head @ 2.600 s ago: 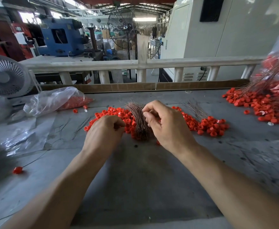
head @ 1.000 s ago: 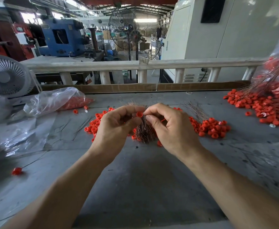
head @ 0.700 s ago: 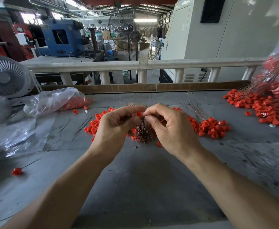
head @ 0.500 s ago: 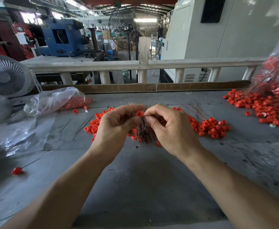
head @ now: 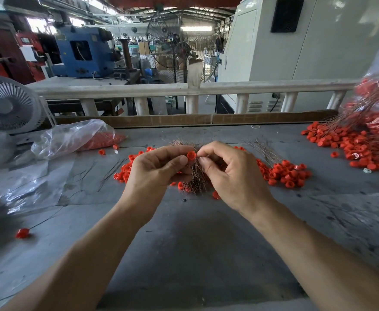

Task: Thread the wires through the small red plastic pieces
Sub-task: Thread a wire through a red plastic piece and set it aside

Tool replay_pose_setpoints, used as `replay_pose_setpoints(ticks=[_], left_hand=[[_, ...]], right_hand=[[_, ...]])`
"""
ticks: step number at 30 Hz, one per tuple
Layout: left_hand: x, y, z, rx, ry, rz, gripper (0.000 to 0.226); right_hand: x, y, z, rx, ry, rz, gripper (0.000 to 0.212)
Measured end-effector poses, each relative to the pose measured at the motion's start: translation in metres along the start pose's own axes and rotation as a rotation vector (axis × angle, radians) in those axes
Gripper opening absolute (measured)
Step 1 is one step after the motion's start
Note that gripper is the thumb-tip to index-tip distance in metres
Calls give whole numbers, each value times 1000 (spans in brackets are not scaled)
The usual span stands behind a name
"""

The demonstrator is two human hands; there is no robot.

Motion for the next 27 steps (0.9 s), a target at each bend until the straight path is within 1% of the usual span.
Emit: replay_pose_setpoints(ticks=[7,9,12,15,18,22,27], left_hand=[[0,1,-1,29,5,26,32],[0,2,-2,37,-9,24,29],[1,6,-4,59,-31,8,24],[2,8,-5,59,-37,-1,25],[3,10,-6,61,-42,-6,27],[5,11,-10,114,-70,0,24],[5,9,-11,163,-95,13,24]], right_hand=[[-1,3,-2,-30,-12,15,10],[-1,5,-3,-61,-21,13,12],[-1,11,-7,-152,-54,-34,16],[0,15,-11,-229,-61,-79,20],[1,18,-13,-250,-70,-104,24],[3,22,-21,-293,-136,-152,29],[4,22,-24,-325,-177,-153,28]])
Point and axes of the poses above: each hand's wrist, its own x-axis away from the middle knuckle, its own z-axis out of the back of the hand, y = z × x, the point moved 7 cm from there along -x, towards the middle knuckle, and after that the axes turned 1 degree about z, right-handed, at the moved point
